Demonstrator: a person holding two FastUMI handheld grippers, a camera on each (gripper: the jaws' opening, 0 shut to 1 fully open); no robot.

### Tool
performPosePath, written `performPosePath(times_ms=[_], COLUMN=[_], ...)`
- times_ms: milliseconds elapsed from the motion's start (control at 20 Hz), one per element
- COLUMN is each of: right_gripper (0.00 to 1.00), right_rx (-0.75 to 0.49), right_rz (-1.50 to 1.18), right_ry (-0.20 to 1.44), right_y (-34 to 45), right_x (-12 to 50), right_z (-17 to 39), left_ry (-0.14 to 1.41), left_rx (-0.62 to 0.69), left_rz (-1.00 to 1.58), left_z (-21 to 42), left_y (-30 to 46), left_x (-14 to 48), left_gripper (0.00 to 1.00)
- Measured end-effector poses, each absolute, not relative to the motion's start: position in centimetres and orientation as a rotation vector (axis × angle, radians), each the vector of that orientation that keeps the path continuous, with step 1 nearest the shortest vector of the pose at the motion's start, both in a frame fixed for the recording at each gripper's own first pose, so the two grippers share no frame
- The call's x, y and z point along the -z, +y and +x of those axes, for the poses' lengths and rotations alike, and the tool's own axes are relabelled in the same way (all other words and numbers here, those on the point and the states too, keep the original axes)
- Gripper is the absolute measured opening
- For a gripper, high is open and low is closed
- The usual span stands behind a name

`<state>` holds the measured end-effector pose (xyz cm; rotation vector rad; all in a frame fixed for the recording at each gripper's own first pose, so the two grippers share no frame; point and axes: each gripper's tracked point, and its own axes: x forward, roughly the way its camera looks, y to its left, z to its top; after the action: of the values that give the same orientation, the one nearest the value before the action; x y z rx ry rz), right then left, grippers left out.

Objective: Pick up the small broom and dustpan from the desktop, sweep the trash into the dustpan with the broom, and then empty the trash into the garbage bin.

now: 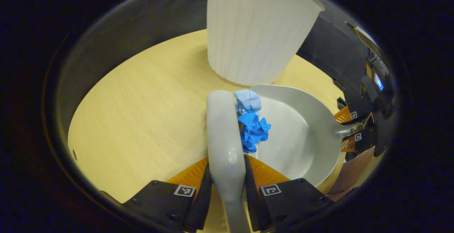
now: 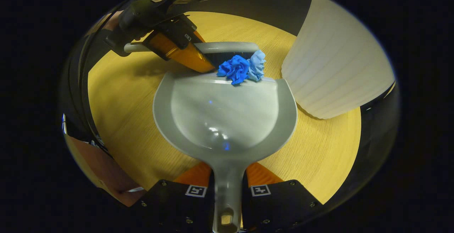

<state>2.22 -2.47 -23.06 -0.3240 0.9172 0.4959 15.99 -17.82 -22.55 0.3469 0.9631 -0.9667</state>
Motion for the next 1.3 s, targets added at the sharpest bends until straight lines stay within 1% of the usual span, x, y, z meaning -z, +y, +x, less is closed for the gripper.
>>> performPosePath(times_ms=[200,250,300,400,750,900,950,1000,1050,1300], right_gripper=[0.31,0.3,0.3,0.3,0.3,0.3,0.3,0.33,0.31,0.3], right_rx=[-0.49,-0.49,-0.49,-0.49,-0.466,-0.44,-0.432,-0.424,-0.417,-0.38], right_rz=[-0.324,-0.32,-0.318,-0.318,-0.303,-0.31,-0.311,-0.308,-0.303,-0.29], right_ry=[0.911,0.91,0.908,0.904,0.92,0.929,0.933,0.94,0.946,0.927], right_y=[-2.0,-1.7,-1.7,-1.7,-3.3,-4.9,-5.2,-5.4,-5.5,-7.1], right_x=[21.3,21.0,20.4,21.2,21.6,22.0,22.3,22.5,22.7,21.8], right_z=[2.1,2.3,2.3,2.5,1.2,0.4,0.2,0.1,0.0,-0.5], left_ry=[0.964,0.974,0.976,0.974,0.992,0.991,0.991,0.993,0.995,0.981], left_rx=[1.053,1.068,1.077,1.085,1.019,0.98,0.969,0.957,0.946,0.901], left_rz=[0.335,0.325,0.324,0.328,0.284,0.265,0.259,0.252,0.246,0.254], left_z=[14.2,13.7,13.2,13.0,14.1,15.0,15.5,15.9,16.4,16.9], left_y=[-19.8,-20.1,-20.4,-20.7,-19.0,-17.7,-17.0,-16.3,-15.6,-13.2], left_x=[21.7,21.7,21.8,21.8,22.0,22.1,22.1,22.2,22.2,24.1], left_gripper=[0.53,0.51,0.51,0.53,0.51,0.53,0.51,0.53,0.53,0.53])
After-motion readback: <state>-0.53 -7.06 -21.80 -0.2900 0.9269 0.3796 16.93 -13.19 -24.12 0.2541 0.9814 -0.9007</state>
